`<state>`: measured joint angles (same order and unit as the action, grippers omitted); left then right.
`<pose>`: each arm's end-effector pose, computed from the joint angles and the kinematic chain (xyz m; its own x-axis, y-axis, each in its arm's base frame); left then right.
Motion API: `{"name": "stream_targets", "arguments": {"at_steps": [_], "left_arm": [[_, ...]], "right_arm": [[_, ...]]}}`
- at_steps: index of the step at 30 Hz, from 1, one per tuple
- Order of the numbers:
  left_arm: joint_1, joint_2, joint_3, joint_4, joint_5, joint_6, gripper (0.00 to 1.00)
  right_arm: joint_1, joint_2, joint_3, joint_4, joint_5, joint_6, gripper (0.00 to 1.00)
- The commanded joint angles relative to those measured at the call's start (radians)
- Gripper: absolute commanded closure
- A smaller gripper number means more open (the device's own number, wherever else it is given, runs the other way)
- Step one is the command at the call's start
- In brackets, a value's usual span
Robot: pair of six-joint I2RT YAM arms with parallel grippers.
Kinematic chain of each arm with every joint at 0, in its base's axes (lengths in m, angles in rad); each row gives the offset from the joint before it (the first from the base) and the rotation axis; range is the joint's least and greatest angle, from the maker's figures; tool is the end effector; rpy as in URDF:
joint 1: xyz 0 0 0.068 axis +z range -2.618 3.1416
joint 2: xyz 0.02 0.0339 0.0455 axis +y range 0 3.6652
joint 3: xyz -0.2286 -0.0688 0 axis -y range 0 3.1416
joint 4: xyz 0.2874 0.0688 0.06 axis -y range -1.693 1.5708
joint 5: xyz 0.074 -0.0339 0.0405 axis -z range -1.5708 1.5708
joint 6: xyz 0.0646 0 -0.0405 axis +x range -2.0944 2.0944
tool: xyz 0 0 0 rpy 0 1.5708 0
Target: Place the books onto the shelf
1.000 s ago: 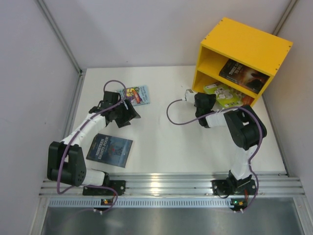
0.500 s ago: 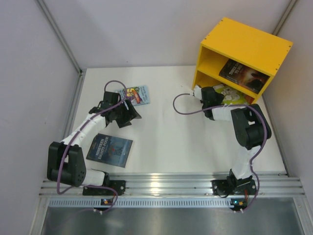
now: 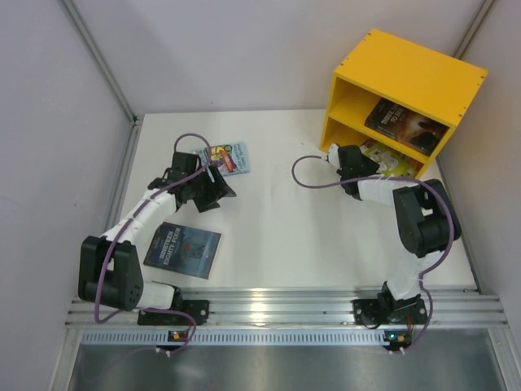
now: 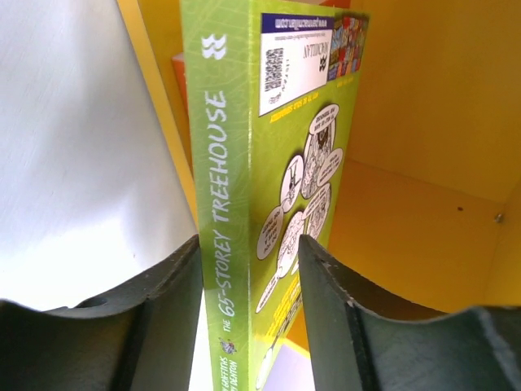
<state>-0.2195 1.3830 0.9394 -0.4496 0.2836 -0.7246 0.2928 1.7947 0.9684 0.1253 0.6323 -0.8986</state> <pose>0.3356 -0.0934 0.1630 -0.8214 -0.4688 -0.3249 -0.2193 0.7854 -0.5788 0.3997 0.0806 0.0843 -0.5407 -0.8222 -0.1776 -0.3589 0.4165 -0.8353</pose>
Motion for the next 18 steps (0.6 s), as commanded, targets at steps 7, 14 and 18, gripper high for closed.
{"name": "stream_targets", "arguments": {"at_steps": [7,14,18], "left_arm": [[-0.001,-0.045,-0.011,0.04,0.019,0.011,0.28],[-0.001,-0.056,-0.01,0.032,0.011,0.017,0.28],[-0.001,-0.059,-0.008,0.028,0.006,0.027,0.28]], "right_arm": [[0.0,-0.07,0.01,-0.068,0.007,0.09,0.49],[0.016,-0.07,0.001,-0.082,0.006,0.104,0.58],[0.009,-0.086,-0.01,-0.066,0.003,0.086,0.79]]}}
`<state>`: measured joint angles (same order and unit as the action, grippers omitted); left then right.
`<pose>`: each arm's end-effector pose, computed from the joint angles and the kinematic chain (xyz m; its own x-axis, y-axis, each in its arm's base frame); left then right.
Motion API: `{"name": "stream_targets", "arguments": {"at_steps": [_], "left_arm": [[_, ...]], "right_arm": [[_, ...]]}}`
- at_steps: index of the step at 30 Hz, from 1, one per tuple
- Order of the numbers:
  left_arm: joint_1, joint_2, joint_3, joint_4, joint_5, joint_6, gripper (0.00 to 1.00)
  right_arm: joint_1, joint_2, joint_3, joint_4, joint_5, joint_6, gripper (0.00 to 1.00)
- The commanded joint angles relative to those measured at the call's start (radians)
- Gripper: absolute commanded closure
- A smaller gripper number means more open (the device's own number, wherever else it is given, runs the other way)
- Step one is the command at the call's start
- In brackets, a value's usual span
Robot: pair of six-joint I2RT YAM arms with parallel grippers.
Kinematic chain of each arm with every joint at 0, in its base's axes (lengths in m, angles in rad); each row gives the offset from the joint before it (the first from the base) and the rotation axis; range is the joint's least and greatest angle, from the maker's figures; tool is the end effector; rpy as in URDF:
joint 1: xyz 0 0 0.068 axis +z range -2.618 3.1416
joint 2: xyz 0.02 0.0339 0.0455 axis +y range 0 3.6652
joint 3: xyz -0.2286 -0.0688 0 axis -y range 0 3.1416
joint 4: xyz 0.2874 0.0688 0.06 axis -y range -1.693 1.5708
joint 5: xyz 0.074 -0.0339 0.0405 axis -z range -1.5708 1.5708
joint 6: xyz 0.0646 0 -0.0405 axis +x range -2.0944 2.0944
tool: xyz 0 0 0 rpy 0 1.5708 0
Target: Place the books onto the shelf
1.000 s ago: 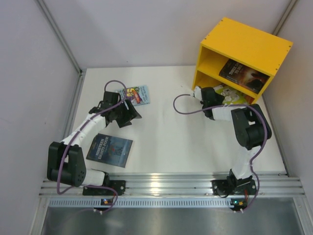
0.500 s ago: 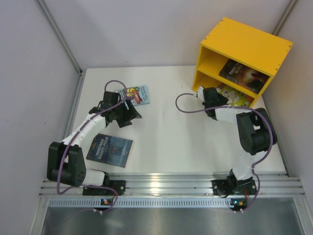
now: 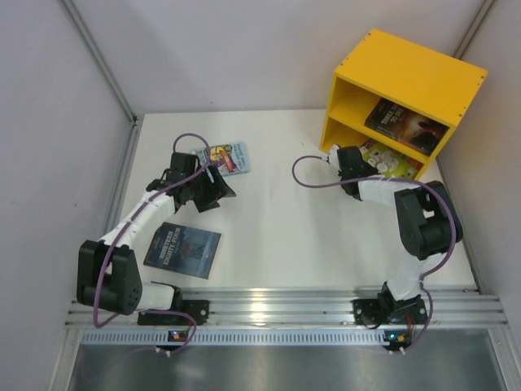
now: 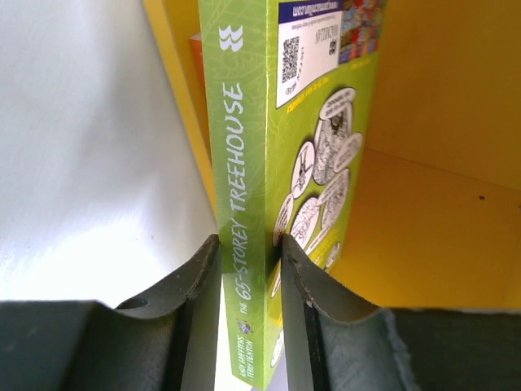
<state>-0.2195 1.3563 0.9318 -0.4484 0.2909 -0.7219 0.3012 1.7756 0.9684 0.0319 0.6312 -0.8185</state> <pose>0.3329 -0.0933 0.1691 -0.8180 -0.4661 -0.3371 -0.2026 0.7819 -0.5896 0.3920 0.0819 0.0829 -0.5757 -0.7961 -0.1865 -0.3767 0.4607 -0.8037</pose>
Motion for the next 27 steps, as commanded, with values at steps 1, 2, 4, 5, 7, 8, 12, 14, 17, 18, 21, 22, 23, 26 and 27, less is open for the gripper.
{"name": "stream_targets", "arguments": {"at_steps": [1,2,4,5,7,8,12,14,17,18,21,22,23,26,27], "left_arm": [[-0.001,-0.029,-0.001,0.022,0.001,0.025,0.29],[-0.001,-0.029,0.001,0.023,0.007,0.026,0.28],[-0.001,-0.029,0.001,0.024,0.008,0.029,0.29],[-0.001,-0.029,0.001,0.024,0.008,0.03,0.29],[-0.001,-0.028,0.001,0.022,0.007,0.033,0.29],[-0.001,-0.025,0.001,0.022,0.005,0.036,0.29],[-0.003,-0.014,0.009,0.02,0.008,0.035,0.29],[-0.003,-0.008,0.013,0.02,0.011,0.033,0.29],[-0.003,-0.013,0.013,0.022,0.007,0.03,0.29],[-0.003,-0.016,0.012,0.022,0.007,0.03,0.29],[-0.003,-0.022,0.007,0.022,0.002,0.03,0.28],[-0.003,-0.023,0.004,0.023,0.001,0.03,0.28],[-0.003,-0.023,0.004,0.024,0.002,0.03,0.28],[-0.003,-0.023,-0.001,0.023,0.002,0.033,0.28],[-0.003,-0.023,-0.002,0.022,0.002,0.032,0.28]], "right_arm": [[-0.013,-0.067,-0.026,0.064,0.001,-0.005,0.81],[-0.019,-0.068,-0.031,0.077,-0.001,-0.017,0.85],[-0.04,-0.068,-0.042,0.107,-0.013,-0.05,0.87],[-0.05,-0.07,-0.046,0.123,-0.019,-0.057,0.87],[-0.074,-0.068,-0.051,0.152,-0.034,-0.073,0.87],[-0.085,-0.056,-0.05,0.158,-0.036,-0.074,0.85],[-0.119,-0.019,-0.031,0.164,-0.019,-0.062,0.8],[-0.117,-0.015,-0.023,0.164,-0.019,-0.053,0.74],[-0.117,-0.012,-0.02,0.154,-0.013,-0.053,0.63],[-0.116,-0.012,-0.017,0.146,-0.004,-0.048,0.59],[-0.096,-0.031,-0.011,0.106,-0.005,-0.038,0.47],[-0.085,-0.036,-0.01,0.099,-0.004,-0.034,0.46],[-0.077,-0.044,-0.008,0.092,-0.002,-0.033,0.45],[-0.056,-0.054,-0.007,0.08,-0.001,-0.031,0.47],[-0.051,-0.054,-0.005,0.077,-0.007,-0.027,0.49]]}}
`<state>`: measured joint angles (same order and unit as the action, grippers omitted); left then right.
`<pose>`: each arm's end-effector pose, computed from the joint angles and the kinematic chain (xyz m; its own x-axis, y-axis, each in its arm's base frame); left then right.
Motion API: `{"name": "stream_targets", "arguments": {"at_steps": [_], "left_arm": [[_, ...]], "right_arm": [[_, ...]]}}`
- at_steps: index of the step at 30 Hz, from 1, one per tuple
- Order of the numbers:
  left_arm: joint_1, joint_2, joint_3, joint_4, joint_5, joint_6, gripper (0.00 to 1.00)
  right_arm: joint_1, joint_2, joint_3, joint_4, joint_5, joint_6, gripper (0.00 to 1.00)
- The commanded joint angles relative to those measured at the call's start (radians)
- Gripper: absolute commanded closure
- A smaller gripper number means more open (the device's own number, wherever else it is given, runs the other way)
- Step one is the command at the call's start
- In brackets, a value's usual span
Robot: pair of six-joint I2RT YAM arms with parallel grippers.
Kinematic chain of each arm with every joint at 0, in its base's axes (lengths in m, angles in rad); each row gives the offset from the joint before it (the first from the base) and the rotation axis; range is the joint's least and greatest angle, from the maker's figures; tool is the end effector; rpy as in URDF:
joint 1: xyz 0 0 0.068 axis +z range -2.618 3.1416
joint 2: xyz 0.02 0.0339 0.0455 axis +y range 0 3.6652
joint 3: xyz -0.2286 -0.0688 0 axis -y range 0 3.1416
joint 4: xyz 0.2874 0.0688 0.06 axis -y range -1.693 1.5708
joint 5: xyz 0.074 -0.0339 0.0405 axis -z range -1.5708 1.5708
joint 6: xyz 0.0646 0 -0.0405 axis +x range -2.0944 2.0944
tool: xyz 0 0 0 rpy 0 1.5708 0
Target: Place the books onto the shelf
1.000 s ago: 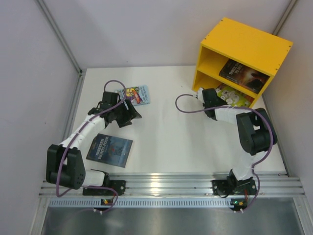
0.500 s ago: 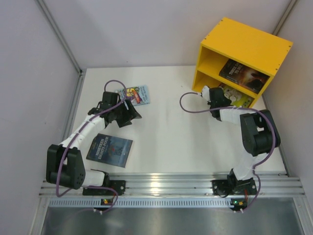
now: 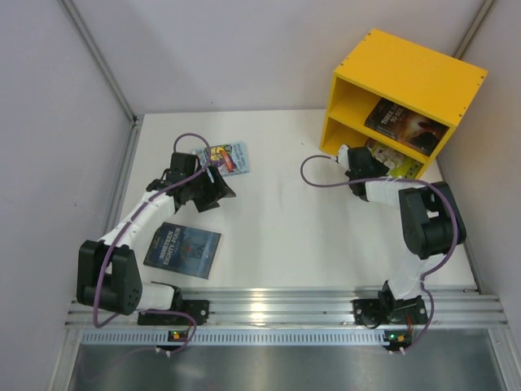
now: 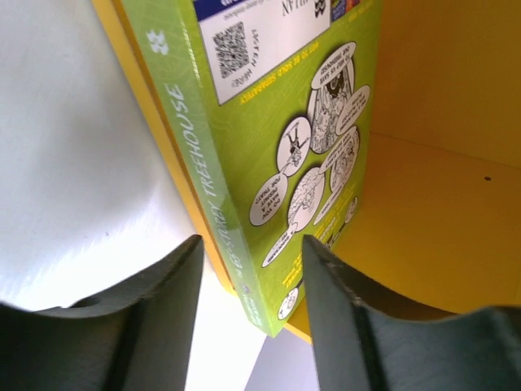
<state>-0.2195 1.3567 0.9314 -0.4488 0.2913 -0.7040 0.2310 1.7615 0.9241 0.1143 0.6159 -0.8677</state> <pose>0.3329 -0.0933 0.1687 -0.8220 -0.4519 -0.3466 -0.1884 0.7901 -0.5832 0.3934 0.0542 0.0807 -0.5956 -0.7797 -0.1932 -0.3396 0.4623 -0.8191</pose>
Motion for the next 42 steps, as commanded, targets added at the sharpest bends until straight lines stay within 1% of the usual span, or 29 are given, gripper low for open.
{"name": "stream_targets", "arguments": {"at_steps": [1,3,7,13,14,17,21,27,31,42], "left_arm": [[-0.003,-0.025,-0.002,0.024,0.005,0.015,0.28],[-0.003,-0.025,-0.002,0.024,0.006,0.017,0.28],[-0.003,-0.028,-0.002,0.024,0.002,0.017,0.28],[-0.003,-0.027,-0.002,0.021,-0.004,0.021,0.29],[-0.003,-0.025,0.0,0.019,-0.007,0.021,0.29],[-0.003,-0.016,0.004,0.022,-0.003,0.02,0.29],[-0.003,-0.013,0.007,0.021,-0.011,0.023,0.29],[-0.003,-0.001,0.017,0.022,-0.006,0.023,0.29],[-0.003,-0.001,0.02,0.022,-0.006,0.02,0.29],[-0.003,-0.005,0.021,0.019,-0.006,0.018,0.29]], "right_arm": [[0.027,-0.037,0.041,-0.008,0.004,0.024,0.51],[0.033,-0.033,0.047,-0.019,-0.005,0.027,0.54],[0.044,-0.004,0.062,-0.016,-0.002,0.026,0.56],[0.037,0.032,0.088,0.025,0.016,0.003,0.63],[0.034,0.047,0.091,0.03,0.019,0.001,0.66],[0.028,0.067,0.098,0.031,0.008,-0.004,0.68],[0.019,0.075,0.097,0.033,0.008,0.004,0.69],[-0.007,0.066,0.082,0.035,0.012,0.012,0.73],[-0.013,0.058,0.079,0.033,0.018,0.01,0.78],[-0.035,0.061,0.091,0.035,0.031,0.033,0.79]]}}
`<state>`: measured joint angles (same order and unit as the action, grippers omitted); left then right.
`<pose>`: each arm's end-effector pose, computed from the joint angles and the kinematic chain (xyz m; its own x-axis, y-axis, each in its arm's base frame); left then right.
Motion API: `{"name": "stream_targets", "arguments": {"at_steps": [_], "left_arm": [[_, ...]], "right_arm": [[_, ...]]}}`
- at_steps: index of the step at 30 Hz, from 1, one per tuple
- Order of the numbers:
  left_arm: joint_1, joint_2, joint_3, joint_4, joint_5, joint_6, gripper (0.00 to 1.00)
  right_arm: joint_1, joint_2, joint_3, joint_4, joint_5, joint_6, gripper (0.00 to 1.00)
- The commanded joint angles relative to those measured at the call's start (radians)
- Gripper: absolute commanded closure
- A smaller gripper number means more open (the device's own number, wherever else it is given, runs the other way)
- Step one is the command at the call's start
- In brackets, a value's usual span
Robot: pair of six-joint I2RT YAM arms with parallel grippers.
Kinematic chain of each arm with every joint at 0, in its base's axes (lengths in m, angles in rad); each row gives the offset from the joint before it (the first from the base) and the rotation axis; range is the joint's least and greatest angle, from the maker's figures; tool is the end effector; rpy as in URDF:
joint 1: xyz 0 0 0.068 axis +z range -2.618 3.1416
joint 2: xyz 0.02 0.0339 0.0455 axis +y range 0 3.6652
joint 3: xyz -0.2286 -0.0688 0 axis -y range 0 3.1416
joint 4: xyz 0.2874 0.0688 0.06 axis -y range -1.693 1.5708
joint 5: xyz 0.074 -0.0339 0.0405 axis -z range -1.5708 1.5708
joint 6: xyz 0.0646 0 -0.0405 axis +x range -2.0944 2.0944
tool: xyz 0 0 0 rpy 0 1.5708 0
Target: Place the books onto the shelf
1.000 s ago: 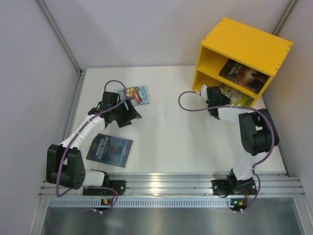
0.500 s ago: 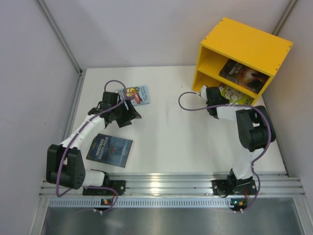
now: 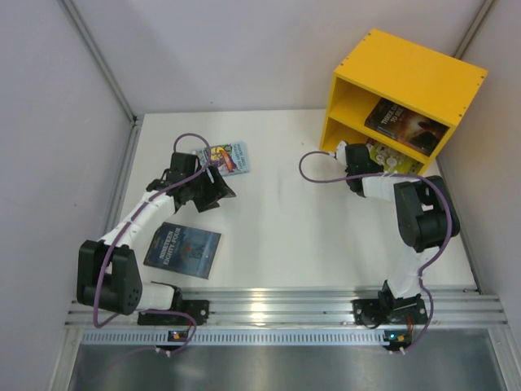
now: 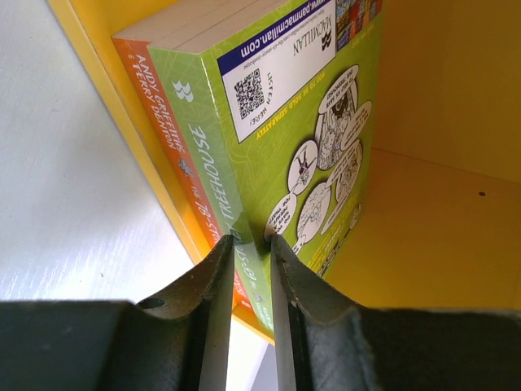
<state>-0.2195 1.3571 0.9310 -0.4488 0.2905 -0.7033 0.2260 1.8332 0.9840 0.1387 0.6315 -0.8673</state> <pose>0.3328 -0.0932 0.1685 -0.8222 -0.4515 -0.3468 -0.1886 0.7908 -0.5823 0.4079 0.0547 0.0759 -0.6058 -0.7709 -0.1967 -0.3196 0.4623 -0.8271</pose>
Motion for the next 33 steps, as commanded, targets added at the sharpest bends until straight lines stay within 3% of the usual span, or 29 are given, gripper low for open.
{"name": "stream_targets", "arguments": {"at_steps": [1,18,26,33], "left_arm": [[-0.003,-0.007,0.022,0.021,-0.007,0.018,0.29],[-0.003,-0.007,0.017,0.025,-0.01,0.011,0.29],[-0.003,-0.012,0.025,0.021,-0.013,0.002,0.29],[0.005,-0.059,0.1,0.004,-0.132,-0.009,0.3]], "right_arm": [[-0.03,-0.009,0.033,0.009,0.014,0.036,0.79],[-0.04,-0.003,0.039,-0.004,0.008,0.053,0.76],[0.007,-0.071,0.039,-0.034,0.016,0.068,0.62],[0.189,-0.251,0.091,-0.18,-0.044,0.244,0.52]]}}
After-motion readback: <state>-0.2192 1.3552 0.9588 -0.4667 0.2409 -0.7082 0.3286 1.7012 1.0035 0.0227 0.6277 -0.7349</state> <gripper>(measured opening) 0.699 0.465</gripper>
